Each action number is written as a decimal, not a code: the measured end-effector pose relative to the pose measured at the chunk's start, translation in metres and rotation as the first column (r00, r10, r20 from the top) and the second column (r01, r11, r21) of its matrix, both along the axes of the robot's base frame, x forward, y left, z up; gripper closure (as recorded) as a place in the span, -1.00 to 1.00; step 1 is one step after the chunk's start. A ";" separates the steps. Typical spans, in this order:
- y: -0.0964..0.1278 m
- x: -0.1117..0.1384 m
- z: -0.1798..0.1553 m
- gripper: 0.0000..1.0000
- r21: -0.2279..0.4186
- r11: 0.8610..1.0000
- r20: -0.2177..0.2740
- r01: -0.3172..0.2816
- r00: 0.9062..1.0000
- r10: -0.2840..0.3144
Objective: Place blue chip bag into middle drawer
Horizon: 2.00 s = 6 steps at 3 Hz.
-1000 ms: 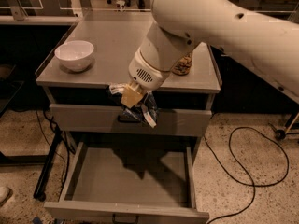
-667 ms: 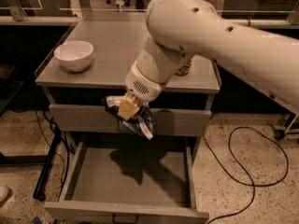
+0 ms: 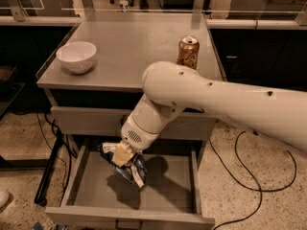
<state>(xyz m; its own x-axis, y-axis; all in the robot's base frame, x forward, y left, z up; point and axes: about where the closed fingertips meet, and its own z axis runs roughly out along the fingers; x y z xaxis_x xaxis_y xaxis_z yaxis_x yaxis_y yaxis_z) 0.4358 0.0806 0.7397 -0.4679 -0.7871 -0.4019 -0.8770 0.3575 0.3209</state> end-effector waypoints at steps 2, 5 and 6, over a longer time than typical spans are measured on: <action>0.004 -0.004 -0.013 1.00 0.004 1.000 -0.021 -0.004 1.000 0.004; 0.001 -0.005 -0.157 1.00 -0.024 0.986 -0.196 0.168 0.966 -0.169; 0.001 -0.005 -0.157 1.00 -0.024 0.986 -0.196 0.168 0.966 -0.169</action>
Offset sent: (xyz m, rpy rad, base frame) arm -0.0052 0.0067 -0.0251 0.0116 0.0430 0.0029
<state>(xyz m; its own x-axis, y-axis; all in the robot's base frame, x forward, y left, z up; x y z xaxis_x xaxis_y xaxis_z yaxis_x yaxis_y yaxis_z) 0.4310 0.0821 0.5822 -0.6633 -0.6928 -0.2830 -0.7237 0.4977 0.4781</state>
